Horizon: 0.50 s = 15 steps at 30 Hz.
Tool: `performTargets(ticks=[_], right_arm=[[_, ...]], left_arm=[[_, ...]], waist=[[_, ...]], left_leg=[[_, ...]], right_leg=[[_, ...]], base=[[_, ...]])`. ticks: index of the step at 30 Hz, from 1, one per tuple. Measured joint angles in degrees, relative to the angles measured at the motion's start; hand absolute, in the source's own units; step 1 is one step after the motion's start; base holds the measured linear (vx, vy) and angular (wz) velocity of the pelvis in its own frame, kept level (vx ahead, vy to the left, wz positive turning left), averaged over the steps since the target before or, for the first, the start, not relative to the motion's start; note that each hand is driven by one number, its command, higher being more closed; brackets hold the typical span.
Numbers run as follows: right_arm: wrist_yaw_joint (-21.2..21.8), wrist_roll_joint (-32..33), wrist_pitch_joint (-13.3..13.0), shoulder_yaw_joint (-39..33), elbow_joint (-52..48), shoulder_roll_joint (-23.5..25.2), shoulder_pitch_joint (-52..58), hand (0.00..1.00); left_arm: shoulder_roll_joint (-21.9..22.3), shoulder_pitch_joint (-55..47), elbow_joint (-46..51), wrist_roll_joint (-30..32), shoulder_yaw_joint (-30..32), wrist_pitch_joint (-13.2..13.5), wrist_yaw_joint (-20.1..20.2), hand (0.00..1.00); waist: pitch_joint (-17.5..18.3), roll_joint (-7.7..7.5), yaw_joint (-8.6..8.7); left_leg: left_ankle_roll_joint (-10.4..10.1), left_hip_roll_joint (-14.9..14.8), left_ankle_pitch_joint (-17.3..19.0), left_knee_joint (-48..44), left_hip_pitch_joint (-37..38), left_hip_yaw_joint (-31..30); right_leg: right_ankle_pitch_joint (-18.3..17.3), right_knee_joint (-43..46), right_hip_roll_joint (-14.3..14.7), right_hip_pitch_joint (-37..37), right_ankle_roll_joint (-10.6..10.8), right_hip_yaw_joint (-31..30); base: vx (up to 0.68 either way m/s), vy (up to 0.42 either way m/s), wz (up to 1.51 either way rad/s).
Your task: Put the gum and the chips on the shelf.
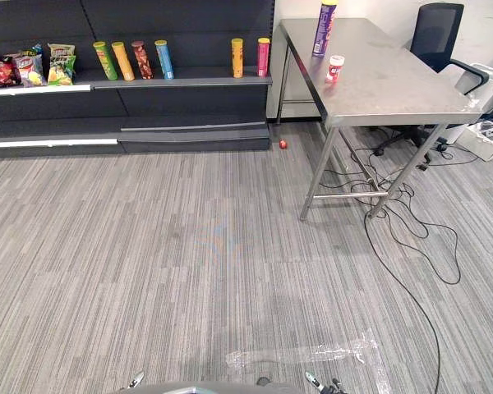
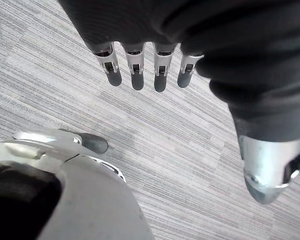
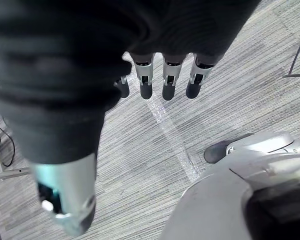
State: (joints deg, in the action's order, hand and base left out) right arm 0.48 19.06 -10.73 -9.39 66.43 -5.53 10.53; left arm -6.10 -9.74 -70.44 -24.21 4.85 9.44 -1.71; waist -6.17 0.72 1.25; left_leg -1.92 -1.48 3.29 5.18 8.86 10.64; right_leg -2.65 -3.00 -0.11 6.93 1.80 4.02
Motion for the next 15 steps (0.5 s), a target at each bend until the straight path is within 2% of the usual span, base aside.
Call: performTargets(ticks=[15], right_arm=[[0.1,-0.1,0.0,-1.0,0.0,0.3,-1.4,0.00]], left_arm=[[-0.1,0.4,-0.1,0.1,0.0,-0.1,0.5,0.00]], waist=[[-0.8,-0.16,-0.28]], left_leg=[[-0.2,-0.4,0.2,0.2,0.6,2.3]], right_leg=[[0.3,-0.9,0.3,0.4,0.5,-1.4]], base=[[-0.03,-0.033,-0.06]])
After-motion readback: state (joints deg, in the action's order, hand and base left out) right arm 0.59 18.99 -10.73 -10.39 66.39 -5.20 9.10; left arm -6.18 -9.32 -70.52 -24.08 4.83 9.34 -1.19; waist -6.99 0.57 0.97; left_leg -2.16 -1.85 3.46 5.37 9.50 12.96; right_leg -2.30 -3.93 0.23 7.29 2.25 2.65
